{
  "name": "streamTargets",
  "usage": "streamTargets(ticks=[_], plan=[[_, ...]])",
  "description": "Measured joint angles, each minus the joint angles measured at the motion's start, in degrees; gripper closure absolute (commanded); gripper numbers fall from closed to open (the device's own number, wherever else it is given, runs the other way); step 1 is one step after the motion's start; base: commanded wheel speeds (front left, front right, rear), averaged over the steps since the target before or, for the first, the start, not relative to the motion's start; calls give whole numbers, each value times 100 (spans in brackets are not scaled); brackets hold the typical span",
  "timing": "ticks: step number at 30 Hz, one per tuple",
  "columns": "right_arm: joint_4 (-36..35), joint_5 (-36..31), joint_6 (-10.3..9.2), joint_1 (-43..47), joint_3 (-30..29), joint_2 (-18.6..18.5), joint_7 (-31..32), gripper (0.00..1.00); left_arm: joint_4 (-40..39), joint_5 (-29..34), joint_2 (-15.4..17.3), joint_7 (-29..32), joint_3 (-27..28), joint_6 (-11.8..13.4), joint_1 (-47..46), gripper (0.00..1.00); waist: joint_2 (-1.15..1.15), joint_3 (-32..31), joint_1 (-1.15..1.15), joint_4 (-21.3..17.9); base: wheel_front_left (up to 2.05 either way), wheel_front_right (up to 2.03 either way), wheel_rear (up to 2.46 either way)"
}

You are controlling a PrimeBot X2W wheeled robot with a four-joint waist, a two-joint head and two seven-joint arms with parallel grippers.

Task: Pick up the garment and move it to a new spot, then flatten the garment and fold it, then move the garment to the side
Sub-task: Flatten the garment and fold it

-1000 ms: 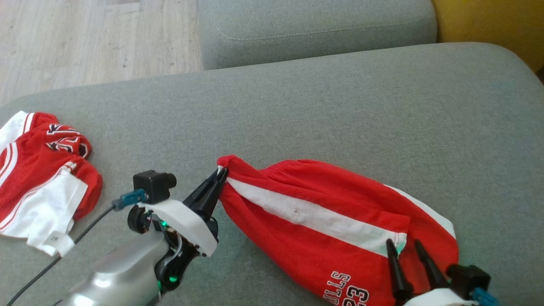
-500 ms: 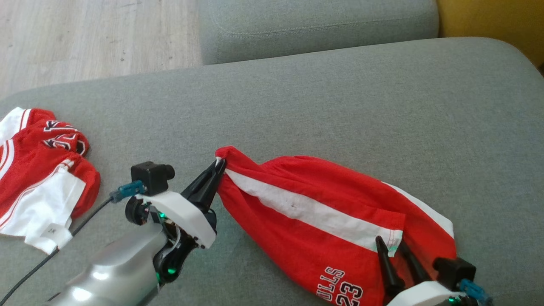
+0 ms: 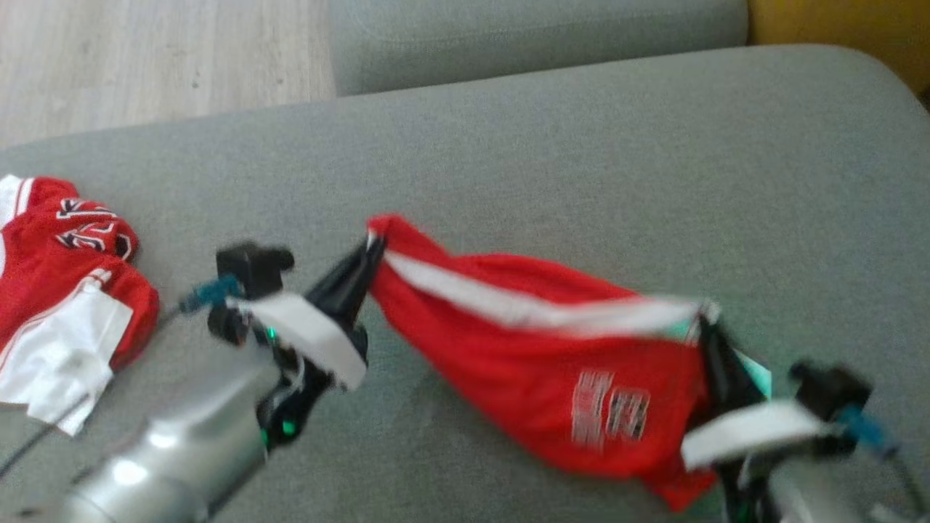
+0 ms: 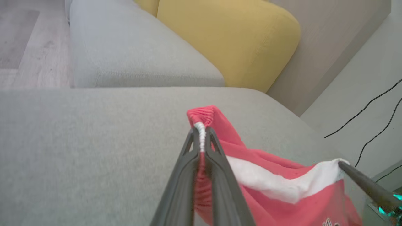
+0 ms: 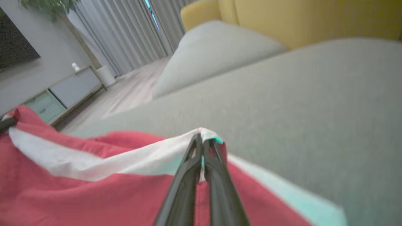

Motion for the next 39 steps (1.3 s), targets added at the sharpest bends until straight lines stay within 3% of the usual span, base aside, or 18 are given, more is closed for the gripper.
streamTargets(ticks=[7,13,19,24,27,30,34,39], plan=[[-549,-265,-1,-1710,-321,-439,-1,100,32,393,-63,-46,679,0,-1194,100,0,387,0,-64,0,0,0],[-486,-364,0,-4165,-385,-1233,-3,100,438,1129,-561,-67,1920,0,-3054,100,0,1004,2,-78,0,0,0],[-401,-489,0,-5573,-367,-1522,-21,100,533,1789,-927,-99,2934,-1,-3797,100,0,1568,1,-77,0,0,0],[-246,-437,0,-5510,-308,-1611,-26,100,439,1867,-1060,-99,3025,-1,-3296,100,0,1856,0,-18,0,0,0],[-170,-337,0,-5088,-297,-1614,-26,100,369,1851,-1024,-99,2715,-1,-2666,100,0,1966,1,77,0,0,0],[-100,-183,0,-4347,-363,-1568,-26,100,208,1839,-927,-97,2299,-1,-1813,100,-1,1966,1,181,0,0,0],[-101,192,0,-3179,-524,-1389,-23,100,-107,1791,-903,-92,2270,-2,-643,100,0,1757,-1,278,0,0,0],[-624,530,0,-1735,-474,-1282,12,100,-548,1824,-787,-92,2108,-1,731,100,0,1282,-2,339,0,0,0]])
